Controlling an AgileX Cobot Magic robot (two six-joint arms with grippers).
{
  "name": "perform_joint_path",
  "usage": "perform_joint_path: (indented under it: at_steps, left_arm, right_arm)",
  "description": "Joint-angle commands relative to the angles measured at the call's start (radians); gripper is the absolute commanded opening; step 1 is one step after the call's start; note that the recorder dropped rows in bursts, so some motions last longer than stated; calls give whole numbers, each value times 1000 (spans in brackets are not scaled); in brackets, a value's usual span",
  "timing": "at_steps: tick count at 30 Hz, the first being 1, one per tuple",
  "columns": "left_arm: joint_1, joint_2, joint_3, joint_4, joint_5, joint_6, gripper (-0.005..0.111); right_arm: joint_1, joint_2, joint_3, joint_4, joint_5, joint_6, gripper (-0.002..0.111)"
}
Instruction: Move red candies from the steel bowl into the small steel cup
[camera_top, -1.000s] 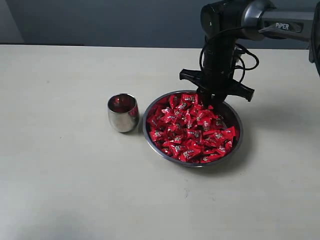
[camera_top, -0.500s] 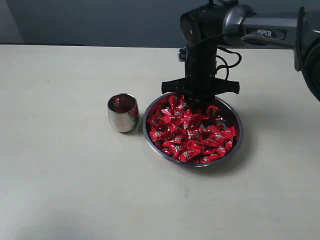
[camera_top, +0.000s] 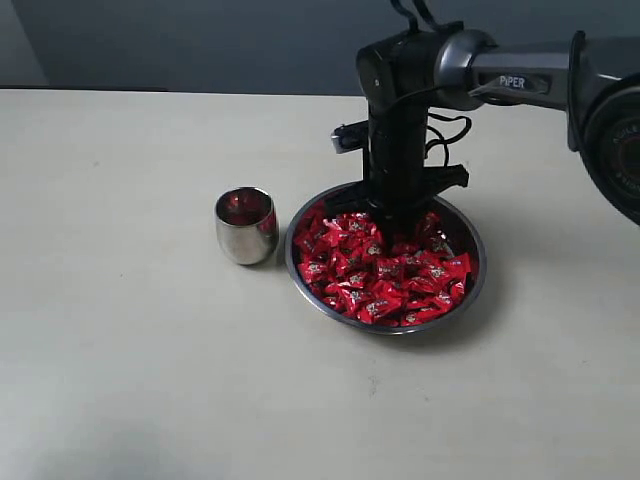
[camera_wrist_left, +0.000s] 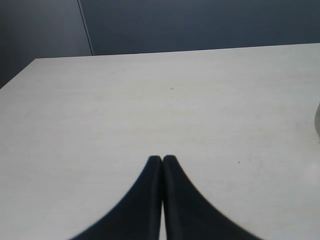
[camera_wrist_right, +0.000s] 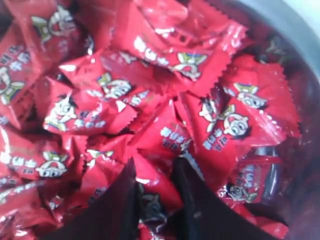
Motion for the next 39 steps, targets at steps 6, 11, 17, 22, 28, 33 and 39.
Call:
perform_joint_path:
  at_steps: [6, 11, 17, 22, 28, 33, 39]
  left_arm:
    - [-7, -5, 5, 2, -8, -1, 0]
    - [-7, -5, 5, 2, -8, -1, 0]
    - [-7, -5, 5, 2, -8, -1, 0]
    - [-7, -5, 5, 2, -8, -1, 0]
    - [-7, -5, 5, 2, -8, -1, 0]
    - [-7, -5, 5, 2, -8, -1, 0]
    - [-7, -5, 5, 2, -8, -1, 0]
  right_arm:
    - [0, 3, -1, 6, -20, -57, -1]
    - [0, 3, -1, 6, -28, -66, 5]
    - [0, 3, -1, 7, -40, -75, 31]
    - [0, 3, -8, -3, -40, -75, 31]
    - [0, 3, -8, -3, -49, -75, 31]
    - [0, 3, -8, -3, -62, -75, 31]
    - [0, 3, -8, -15, -69, -75, 31]
